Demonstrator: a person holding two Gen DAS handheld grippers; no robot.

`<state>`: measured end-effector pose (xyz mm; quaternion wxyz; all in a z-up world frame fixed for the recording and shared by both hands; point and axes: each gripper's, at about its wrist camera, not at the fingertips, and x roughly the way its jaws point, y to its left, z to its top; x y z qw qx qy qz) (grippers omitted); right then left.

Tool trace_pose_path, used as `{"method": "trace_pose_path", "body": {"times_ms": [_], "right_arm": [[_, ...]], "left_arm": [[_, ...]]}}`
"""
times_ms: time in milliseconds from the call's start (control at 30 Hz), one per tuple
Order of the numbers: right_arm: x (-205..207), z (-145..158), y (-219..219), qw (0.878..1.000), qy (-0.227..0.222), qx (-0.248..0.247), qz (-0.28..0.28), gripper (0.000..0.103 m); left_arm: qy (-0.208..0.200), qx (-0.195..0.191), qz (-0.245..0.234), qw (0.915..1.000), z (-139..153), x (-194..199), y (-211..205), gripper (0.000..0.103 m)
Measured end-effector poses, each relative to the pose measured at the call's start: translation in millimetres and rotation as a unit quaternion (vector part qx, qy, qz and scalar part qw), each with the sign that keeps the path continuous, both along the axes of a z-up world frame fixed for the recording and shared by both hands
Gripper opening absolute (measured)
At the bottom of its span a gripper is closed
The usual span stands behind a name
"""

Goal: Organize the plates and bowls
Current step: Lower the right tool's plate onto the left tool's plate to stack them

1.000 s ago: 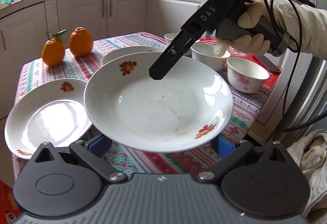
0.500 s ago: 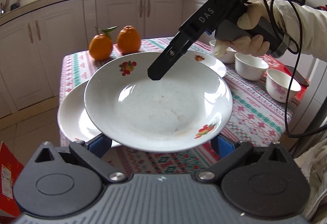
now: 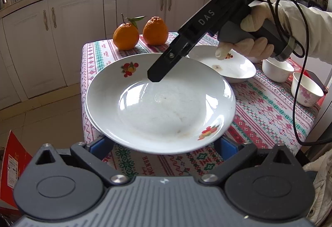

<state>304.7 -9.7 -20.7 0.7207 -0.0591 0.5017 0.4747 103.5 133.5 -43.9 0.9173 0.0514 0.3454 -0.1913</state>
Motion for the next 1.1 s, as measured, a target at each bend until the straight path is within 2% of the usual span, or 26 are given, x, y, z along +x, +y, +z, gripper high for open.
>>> {"method": "trace_pose_path", "body": {"times_ms": [433,1100], "right_arm": [[11,-11,0,1.000,0.009,-0.010,-0.011,0.090],[5,-9,-12,1.000,0.014,-0.009,-0.023,0.090]], "left_arm": [[0.007,-0.001,-0.003,1.0000,-1,15,8,0.102],[0.011,0.000,0.005,0.9999,-7,20,13,0.101]]}}
